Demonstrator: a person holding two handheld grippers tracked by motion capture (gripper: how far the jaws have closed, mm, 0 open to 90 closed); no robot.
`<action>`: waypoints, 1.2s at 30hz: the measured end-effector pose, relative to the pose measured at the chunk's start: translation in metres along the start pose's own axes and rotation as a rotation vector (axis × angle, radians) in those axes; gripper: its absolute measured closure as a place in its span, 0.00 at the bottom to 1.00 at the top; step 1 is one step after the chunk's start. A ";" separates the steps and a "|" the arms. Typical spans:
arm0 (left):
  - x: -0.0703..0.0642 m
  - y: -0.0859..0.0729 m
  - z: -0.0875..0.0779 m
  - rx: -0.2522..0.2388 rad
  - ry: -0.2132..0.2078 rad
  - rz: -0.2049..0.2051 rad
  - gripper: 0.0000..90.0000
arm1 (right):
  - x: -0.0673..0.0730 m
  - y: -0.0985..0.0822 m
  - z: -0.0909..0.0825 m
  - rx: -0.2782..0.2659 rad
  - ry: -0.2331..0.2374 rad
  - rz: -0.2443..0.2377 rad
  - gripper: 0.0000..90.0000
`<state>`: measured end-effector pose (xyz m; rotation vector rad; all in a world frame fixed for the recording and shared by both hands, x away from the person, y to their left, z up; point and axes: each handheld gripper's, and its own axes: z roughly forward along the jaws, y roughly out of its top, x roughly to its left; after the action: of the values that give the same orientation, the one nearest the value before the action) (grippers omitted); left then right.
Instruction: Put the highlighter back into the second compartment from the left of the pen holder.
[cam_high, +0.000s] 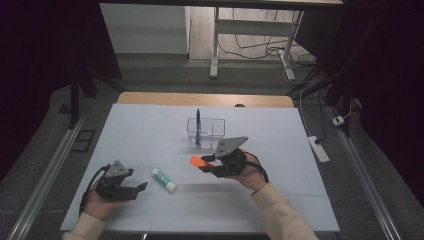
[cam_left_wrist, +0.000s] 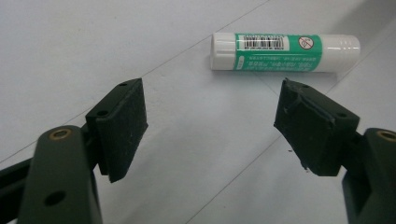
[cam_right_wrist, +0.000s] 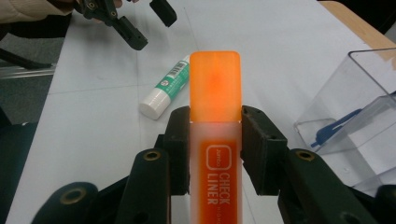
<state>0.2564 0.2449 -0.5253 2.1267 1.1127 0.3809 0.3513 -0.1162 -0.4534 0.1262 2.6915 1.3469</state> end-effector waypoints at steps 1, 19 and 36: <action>0.000 0.000 0.000 0.000 0.000 0.000 0.28 | 0.000 0.000 0.000 -0.004 -0.007 -0.001 0.71; 0.000 0.000 0.001 0.002 -0.001 0.006 0.28 | -0.008 0.000 -0.010 -0.082 -0.100 0.093 0.71; 0.000 0.000 0.000 0.001 -0.002 0.002 0.28 | -0.015 0.001 -0.019 -0.179 -0.183 0.154 0.71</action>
<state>0.2566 0.2445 -0.5254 2.1288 1.1102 0.3786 0.3635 -0.1325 -0.4397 0.4247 2.4409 1.5293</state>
